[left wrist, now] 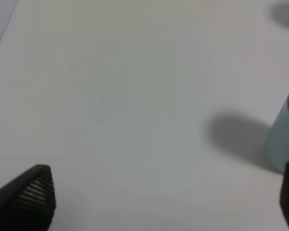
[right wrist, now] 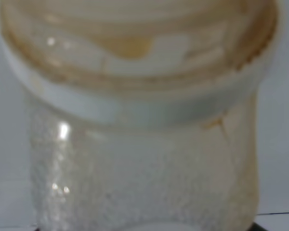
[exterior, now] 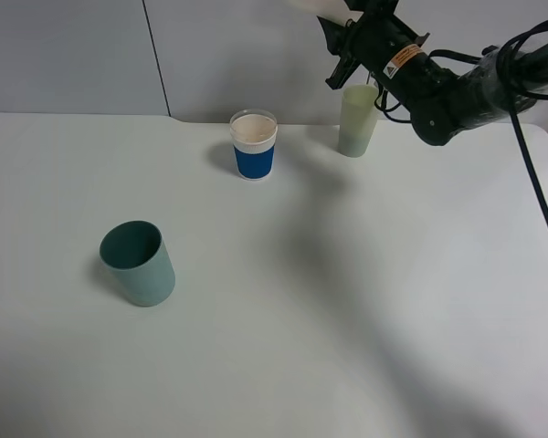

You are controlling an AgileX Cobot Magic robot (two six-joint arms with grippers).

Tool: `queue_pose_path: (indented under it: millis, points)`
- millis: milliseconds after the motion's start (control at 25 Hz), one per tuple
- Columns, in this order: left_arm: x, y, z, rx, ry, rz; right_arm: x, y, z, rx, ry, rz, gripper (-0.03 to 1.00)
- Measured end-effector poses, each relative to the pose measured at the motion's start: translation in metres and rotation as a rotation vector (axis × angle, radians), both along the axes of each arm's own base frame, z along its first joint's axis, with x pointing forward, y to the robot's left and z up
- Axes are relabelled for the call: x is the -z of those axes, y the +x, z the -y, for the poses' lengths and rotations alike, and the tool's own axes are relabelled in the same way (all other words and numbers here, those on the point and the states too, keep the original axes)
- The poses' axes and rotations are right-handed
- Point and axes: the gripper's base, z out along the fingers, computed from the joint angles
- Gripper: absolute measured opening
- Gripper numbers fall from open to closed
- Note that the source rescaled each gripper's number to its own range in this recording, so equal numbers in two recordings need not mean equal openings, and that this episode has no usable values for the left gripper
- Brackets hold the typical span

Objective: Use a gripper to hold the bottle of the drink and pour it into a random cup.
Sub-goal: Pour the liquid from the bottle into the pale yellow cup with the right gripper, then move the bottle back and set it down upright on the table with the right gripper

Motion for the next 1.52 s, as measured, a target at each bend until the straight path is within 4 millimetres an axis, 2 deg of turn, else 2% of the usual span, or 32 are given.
queue_pose_path:
  millis: [160, 480, 720, 960, 1320, 1520]
  points:
    - [0.0, 0.0, 0.0, 0.0, 0.0, 0.0, 0.0, 0.0, 0.0, 0.002, -0.008, 0.005, 0.0]
    - [0.0, 0.0, 0.0, 0.0, 0.0, 0.0, 0.001, -0.005, -0.007, -0.041, -0.157, 0.105, 0.0]
    - [0.0, 0.0, 0.0, 0.0, 0.0, 0.0, -0.006, -0.012, -0.015, -0.077, -0.418, 0.168, 0.0]
    - [0.0, 0.0, 0.0, 0.0, 0.0, 0.0, -0.044, -0.022, -0.01, -0.011, -0.768, 0.265, 0.0]
    - [0.0, 0.0, 0.0, 0.0, 0.0, 0.0, -0.108, -0.045, 0.015, 0.211, -1.322, 0.39, 0.0]
    - [0.0, 0.0, 0.0, 0.0, 0.0, 0.0, -0.127, -0.059, 0.02, 0.29, -1.587, 0.414, 0.0]
